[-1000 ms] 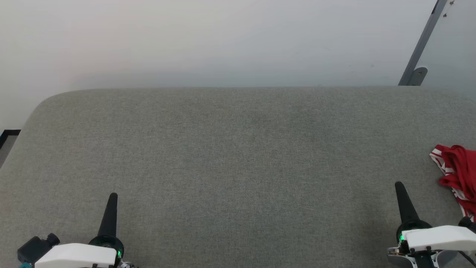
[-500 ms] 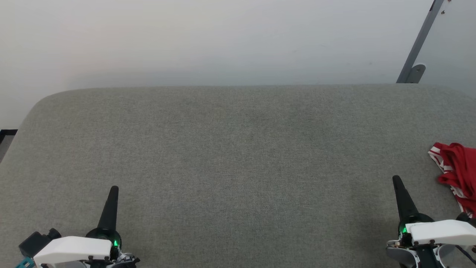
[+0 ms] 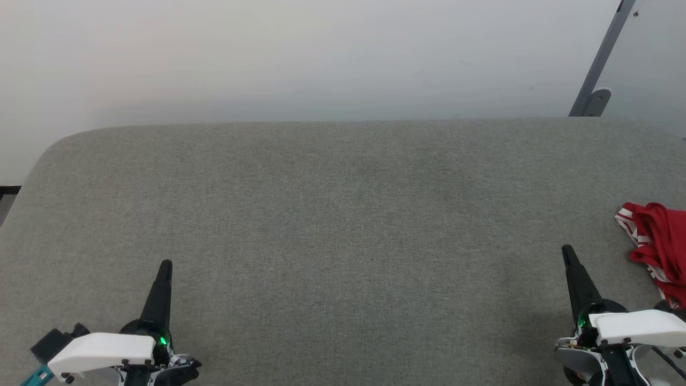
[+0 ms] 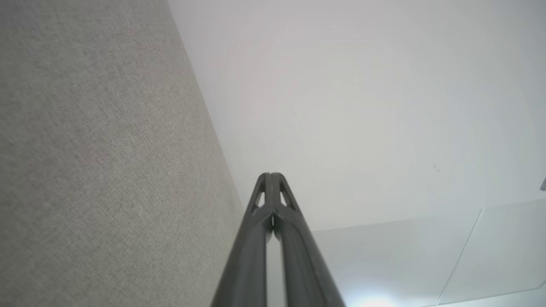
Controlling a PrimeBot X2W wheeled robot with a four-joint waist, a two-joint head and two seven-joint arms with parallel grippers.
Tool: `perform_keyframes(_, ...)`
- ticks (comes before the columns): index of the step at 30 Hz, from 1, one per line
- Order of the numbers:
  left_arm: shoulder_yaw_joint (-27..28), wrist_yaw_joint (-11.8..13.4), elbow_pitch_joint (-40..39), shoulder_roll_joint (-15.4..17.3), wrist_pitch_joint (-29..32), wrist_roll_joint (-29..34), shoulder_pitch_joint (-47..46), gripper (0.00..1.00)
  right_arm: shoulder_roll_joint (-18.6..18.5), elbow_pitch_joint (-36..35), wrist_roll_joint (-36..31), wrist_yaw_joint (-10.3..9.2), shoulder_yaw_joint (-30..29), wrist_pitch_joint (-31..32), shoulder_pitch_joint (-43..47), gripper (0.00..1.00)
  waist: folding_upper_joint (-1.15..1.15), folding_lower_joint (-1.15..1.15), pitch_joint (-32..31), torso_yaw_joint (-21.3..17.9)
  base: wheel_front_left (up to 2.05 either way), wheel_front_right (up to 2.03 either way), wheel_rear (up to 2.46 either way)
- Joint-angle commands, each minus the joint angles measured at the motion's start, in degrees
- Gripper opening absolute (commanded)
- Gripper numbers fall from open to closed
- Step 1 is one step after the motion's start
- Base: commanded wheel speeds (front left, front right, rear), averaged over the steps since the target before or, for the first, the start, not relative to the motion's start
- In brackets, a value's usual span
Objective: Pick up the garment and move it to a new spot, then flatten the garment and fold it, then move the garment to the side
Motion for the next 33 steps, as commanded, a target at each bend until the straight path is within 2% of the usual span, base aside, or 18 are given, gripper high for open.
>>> perform_keyframes(1, 0.36, 0.08, -0.02, -0.13, 0.3, -0.9, -1.25, 0.0, -0.28, -0.04, 1.17, 0.0, 0.16, 0.28, -0.73, 0.0, 0.0, 0.0, 0.03, -0.03, 0.0, 0.0, 0.0)
perform_keyframes(19, 1.27, 0.1, 1.49, -0.94, 2.63, -7.67, -3.44, 0.0, -0.31, 0.59, 8.55, 0.0, 0.4, 2.28, -2.2, 0.0, 0.0, 0.0, 0.54, -0.6, 0.0, 0.0, 0.0)
perform_keyframes(33, 1.62, 0.11, 1.89, -1.3, 3.27, -9.18, -3.87, 0.0, -0.29, 0.73, 10.48, 0.0, 0.46, 2.75, -2.37, 0.0, 0.0, 0.0, 0.71, -0.79, 0.0, 0.0, 0.0)
